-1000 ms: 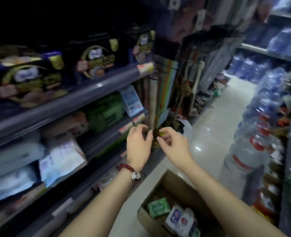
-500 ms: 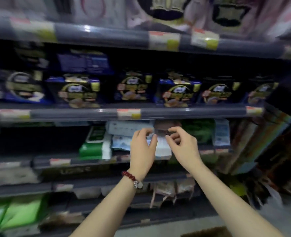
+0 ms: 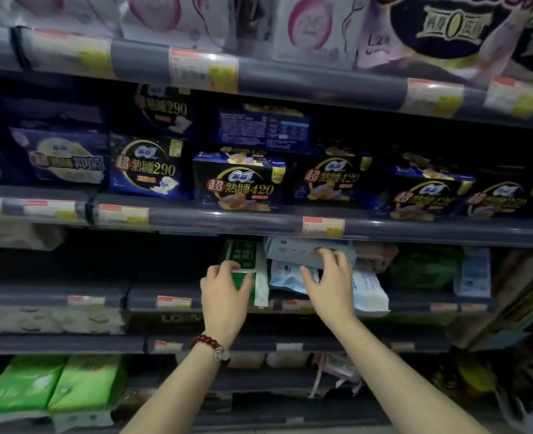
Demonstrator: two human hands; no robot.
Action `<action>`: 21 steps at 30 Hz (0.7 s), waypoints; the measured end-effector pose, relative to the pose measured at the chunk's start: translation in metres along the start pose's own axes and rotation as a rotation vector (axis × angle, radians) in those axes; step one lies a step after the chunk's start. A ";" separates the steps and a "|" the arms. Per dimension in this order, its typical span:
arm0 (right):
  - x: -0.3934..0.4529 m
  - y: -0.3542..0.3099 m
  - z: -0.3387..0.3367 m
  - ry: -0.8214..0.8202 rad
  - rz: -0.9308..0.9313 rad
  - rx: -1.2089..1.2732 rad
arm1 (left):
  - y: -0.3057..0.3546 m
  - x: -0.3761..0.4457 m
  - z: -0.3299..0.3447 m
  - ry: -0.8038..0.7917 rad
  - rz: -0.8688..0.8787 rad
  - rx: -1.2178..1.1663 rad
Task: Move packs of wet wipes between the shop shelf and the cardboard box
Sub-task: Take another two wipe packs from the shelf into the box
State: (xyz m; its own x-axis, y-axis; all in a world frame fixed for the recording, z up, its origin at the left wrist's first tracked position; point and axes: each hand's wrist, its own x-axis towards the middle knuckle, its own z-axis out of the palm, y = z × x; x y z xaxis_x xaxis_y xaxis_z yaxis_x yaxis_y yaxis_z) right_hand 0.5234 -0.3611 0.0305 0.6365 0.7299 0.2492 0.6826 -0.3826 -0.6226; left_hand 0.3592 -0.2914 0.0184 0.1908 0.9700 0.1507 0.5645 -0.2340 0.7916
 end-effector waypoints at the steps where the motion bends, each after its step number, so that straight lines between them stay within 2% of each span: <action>1: 0.001 0.004 -0.001 0.029 0.013 -0.020 | 0.000 0.004 0.003 -0.007 -0.005 0.038; 8: 0.015 0.038 -0.026 0.219 0.096 -0.072 | 0.014 0.017 0.041 -0.019 -0.076 0.307; 12: 0.032 0.048 -0.032 0.115 0.200 -0.054 | 0.012 0.023 0.056 -0.027 -0.161 0.388; 16: 0.043 0.044 -0.020 -0.019 0.250 0.119 | 0.002 0.025 0.067 -0.060 -0.220 0.361; 18: 0.043 0.042 -0.013 -0.015 0.257 0.217 | -0.005 0.021 0.072 -0.043 -0.199 0.371; 21: 0.034 0.041 -0.009 0.076 0.214 0.257 | -0.011 0.018 0.075 -0.012 -0.170 0.380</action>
State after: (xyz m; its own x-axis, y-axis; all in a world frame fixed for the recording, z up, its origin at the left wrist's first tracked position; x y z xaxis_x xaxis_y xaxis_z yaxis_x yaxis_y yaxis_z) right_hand 0.5759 -0.3573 0.0204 0.7868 0.6008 0.1415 0.4244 -0.3602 -0.8307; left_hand 0.4169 -0.2762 -0.0320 0.0774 0.9966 0.0278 0.8448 -0.0803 0.5290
